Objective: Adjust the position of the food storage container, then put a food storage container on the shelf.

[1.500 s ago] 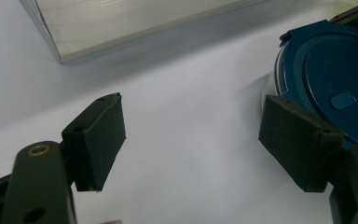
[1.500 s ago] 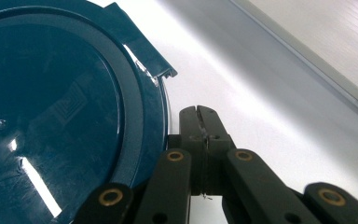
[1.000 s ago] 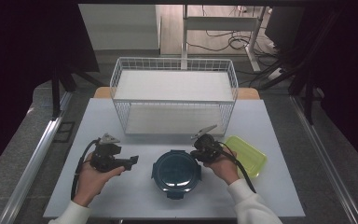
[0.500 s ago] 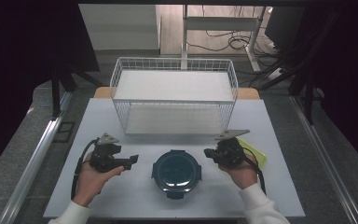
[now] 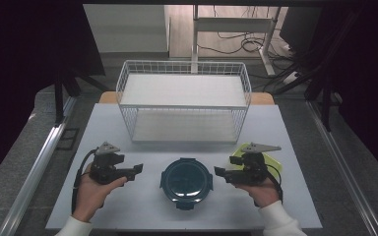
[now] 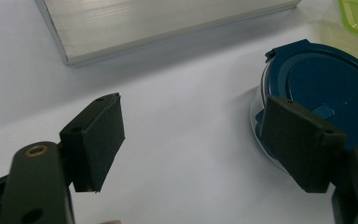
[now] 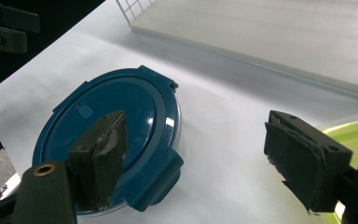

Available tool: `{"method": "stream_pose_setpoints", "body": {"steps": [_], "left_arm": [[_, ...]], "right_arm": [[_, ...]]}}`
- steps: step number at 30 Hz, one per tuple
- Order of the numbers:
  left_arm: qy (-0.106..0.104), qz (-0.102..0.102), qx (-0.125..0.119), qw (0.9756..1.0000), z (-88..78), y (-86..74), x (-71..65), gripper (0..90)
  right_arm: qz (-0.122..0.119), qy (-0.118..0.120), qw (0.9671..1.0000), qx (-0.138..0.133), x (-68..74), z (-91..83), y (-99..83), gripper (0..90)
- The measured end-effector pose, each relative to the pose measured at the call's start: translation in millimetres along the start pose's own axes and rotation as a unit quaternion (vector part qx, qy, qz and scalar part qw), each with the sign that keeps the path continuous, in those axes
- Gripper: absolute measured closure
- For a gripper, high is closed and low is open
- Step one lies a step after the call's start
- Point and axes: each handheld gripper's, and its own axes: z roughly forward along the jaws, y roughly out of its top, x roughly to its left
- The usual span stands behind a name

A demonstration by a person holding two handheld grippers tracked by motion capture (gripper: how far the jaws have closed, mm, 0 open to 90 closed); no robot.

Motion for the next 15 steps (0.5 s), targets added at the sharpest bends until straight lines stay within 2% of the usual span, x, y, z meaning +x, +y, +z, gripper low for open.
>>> {"method": "stream_pose_setpoints", "body": {"steps": [7, 8, 13, 14, 15], "left_arm": [[-0.014, 0.003, -0.007, 0.9999, 1.4, 3.4, -5.4, 20.5], [-0.021, 0.002, -0.008, 0.9997, 2.3, 3.4, -5.4, 20.2], [-0.019, -0.004, -0.010, 0.9998, 4.3, 1.3, -3.7, 17.5], [-0.028, -0.013, -0.007, 0.9995, 5.3, 0.9, -2.3, 16.7], [-0.028, -0.013, -0.007, 0.9995, 5.3, 0.9, -2.3, 15.8]], "right_arm": [[0.017, 0.007, 0.9998, -0.006, -0.4, -5.7, -3.7, 19.1], [0.021, 0.007, 0.9997, -0.005, -0.6, -6.3, -5.1, 19.0], [0.030, 0.011, 0.9995, 0.002, -2.2, -2.7, -8.0, 19.0], [0.029, 0.015, 0.9994, 0.009, -2.1, 0.5, -9.4, 18.9], [0.029, 0.015, 0.9994, 0.009, -2.1, 0.5, -9.4, 18.9]]}}
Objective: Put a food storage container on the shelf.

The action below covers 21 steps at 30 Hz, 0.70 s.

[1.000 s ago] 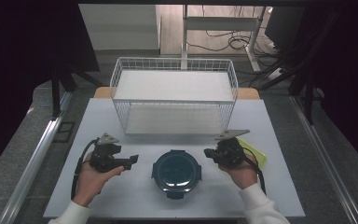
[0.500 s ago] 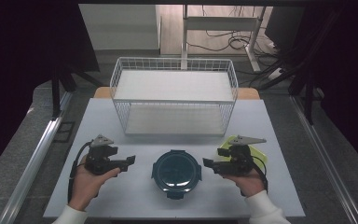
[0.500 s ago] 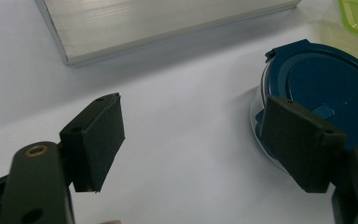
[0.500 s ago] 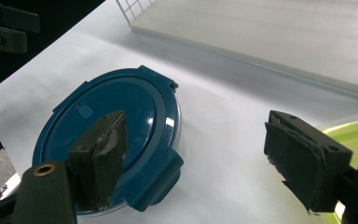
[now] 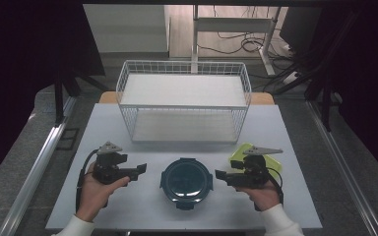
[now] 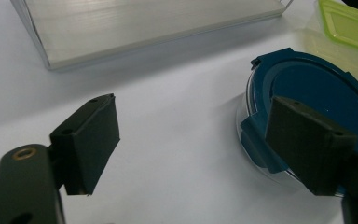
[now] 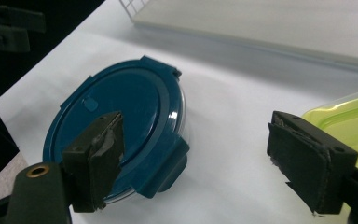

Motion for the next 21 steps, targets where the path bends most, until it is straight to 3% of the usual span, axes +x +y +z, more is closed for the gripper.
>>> {"method": "stream_pose_setpoints", "body": {"steps": [1, 6, 8, 10, 14, 18, 21], "left_arm": [[-0.014, -0.010, 0.000, 0.9998, 1.4, 1.0, -0.2, 15.4], [-0.031, -0.020, 0.001, 0.9993, 5.9, 5.4, -4.4, 11.8], [-0.041, -0.021, 0.005, 0.9989, 9.6, 6.6, -7.1, 9.5], [-0.054, -0.025, 0.016, 0.9981, 14.0, 3.9, -10.0, 8.4], [-0.077, -0.043, 0.020, 0.9959, 17.0, 2.6, -11.0, 7.1], [-0.092, -0.045, 0.028, 0.9944, 23.4, 2.4, -15.1, 6.0], [-0.109, -0.058, 0.040, 0.9915, 31.9, -0.3, -16.3, 5.3]], "right_arm": [[0.000, 0.003, 1.0000, 0.004, 1.6, 2.3, -0.9, 18.8], [0.010, 0.022, 0.9997, 0.006, 6.6, 5.2, -3.4, 18.2], [0.007, 0.025, 0.9995, 0.017, 8.7, 8.2, -8.0, 17.6], [0.019, 0.030, 0.9991, 0.024, 9.1, 11.9, -10.5, 16.9], [0.029, 0.039, 0.9983, 0.033, 10.9, 14.7, -11.4, 15.3], [0.050, 0.050, 0.9969, 0.034, 10.9, 18.4, -12.8, 15.1], [0.058, 0.053, 0.9962, 0.038, 10.7, 22.6, -13.8, 14.6]]}}
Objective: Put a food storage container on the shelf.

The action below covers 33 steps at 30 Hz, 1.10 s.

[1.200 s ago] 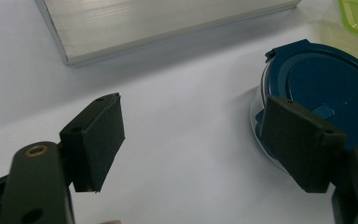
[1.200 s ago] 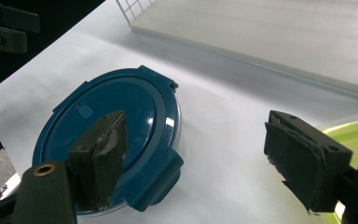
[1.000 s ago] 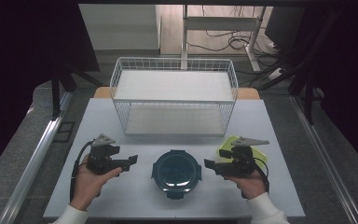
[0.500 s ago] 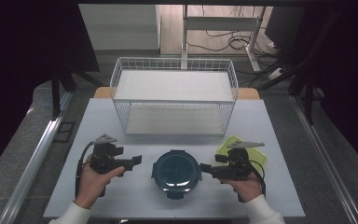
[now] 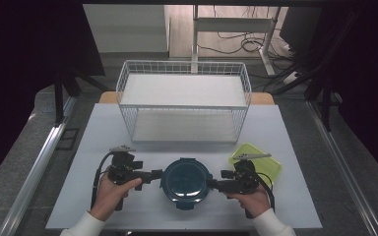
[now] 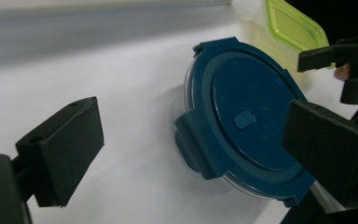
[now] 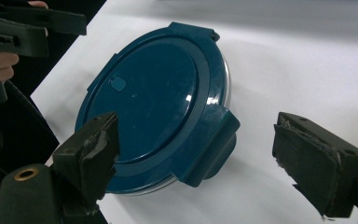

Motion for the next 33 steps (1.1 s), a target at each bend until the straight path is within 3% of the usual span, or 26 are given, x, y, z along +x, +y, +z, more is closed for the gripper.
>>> {"method": "stream_pose_setpoints", "body": {"steps": [12, 21, 27, 28, 33], "left_arm": [[-0.037, -0.026, 0.029, 0.9986, 25.7, -6.0, -1.1, 5.7], [-0.049, -0.030, 0.056, 0.9968, 48.9, -7.3, -2.4, 7.5], [-0.070, -0.043, 0.067, 0.9943, 55.9, -10.6, -0.2, 10.5], [-0.090, -0.059, 0.073, 0.9915, 59.3, -13.3, 1.9, 10.6], [-0.095, -0.066, 0.079, 0.9901, 62.1, -14.8, 1.7, 14.0]], "right_arm": [[0.041, 0.019, 0.9987, 0.023, -0.8, 22.7, -4.4, 11.3], [0.065, 0.010, 0.9975, 0.028, -4.3, 33.4, -7.7, 9.4], [0.079, 0.022, 0.9959, 0.039, -3.4, 42.8, -12.5, 8.8], [0.080, 0.024, 0.9958, 0.039, -2.7, 43.6, -12.6, 8.8], [0.090, 0.030, 0.9946, 0.043, -3.0, 46.4, -12.7, 10.8]]}}
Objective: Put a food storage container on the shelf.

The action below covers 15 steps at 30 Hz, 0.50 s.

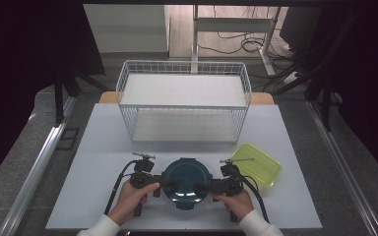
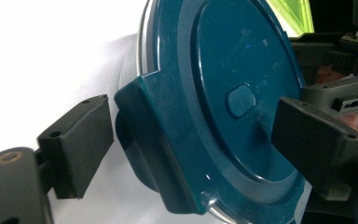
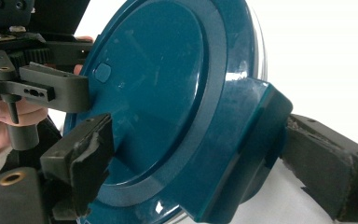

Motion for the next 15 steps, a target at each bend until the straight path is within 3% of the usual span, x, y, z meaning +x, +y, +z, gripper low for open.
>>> {"method": "stream_pose_setpoints", "body": {"steps": [6, 8, 15], "left_arm": [[-0.002, -0.005, 0.009, 0.9999, 3.5, -1.0, -2.7, 16.7], [-0.002, -0.017, 0.006, 0.9998, 2.2, -0.8, -2.4, 18.2], [0.001, -0.027, 0.006, 0.9996, -2.9, -1.0, -4.0, 23.1]], "right_arm": [[0.015, 0.015, 0.9998, 0.006, 0.9, 0.1, -1.0, 16.3], [0.030, 0.017, 0.9994, 0.008, 0.1, -0.7, -0.9, 19.1], [0.062, 0.025, 0.9977, 0.004, -4.2, -4.7, 0.5, 26.2]]}}
